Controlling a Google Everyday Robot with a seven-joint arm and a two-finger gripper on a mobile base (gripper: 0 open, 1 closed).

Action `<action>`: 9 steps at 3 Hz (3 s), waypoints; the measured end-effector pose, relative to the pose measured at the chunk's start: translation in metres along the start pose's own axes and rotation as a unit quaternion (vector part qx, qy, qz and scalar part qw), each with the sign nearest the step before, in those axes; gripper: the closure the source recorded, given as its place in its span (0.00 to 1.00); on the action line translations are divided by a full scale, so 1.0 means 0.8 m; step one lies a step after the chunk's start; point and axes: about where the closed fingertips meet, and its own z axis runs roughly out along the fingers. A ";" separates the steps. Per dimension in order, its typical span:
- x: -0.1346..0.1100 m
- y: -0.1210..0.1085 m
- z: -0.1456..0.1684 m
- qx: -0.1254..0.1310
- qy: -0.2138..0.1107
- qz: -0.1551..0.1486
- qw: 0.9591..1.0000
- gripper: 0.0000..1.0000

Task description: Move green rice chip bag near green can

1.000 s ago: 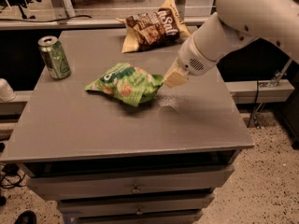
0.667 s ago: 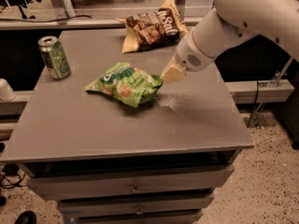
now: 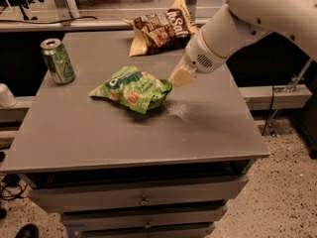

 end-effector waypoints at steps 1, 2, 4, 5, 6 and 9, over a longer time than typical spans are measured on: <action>0.007 0.009 -0.008 -0.012 0.009 -0.005 1.000 0.61; 0.003 0.021 -0.015 -0.026 0.011 -0.012 1.000 0.36; -0.002 0.047 -0.002 -0.049 -0.003 -0.015 0.999 0.00; 0.003 0.051 0.005 -0.049 -0.002 -0.025 0.998 0.00; 0.010 0.044 0.017 -0.042 0.001 -0.043 0.998 0.00; -0.011 0.024 0.079 -0.041 0.005 -0.073 0.996 0.00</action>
Offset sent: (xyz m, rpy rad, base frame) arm -0.0290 -0.0008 0.0108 -0.0125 0.0600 0.0706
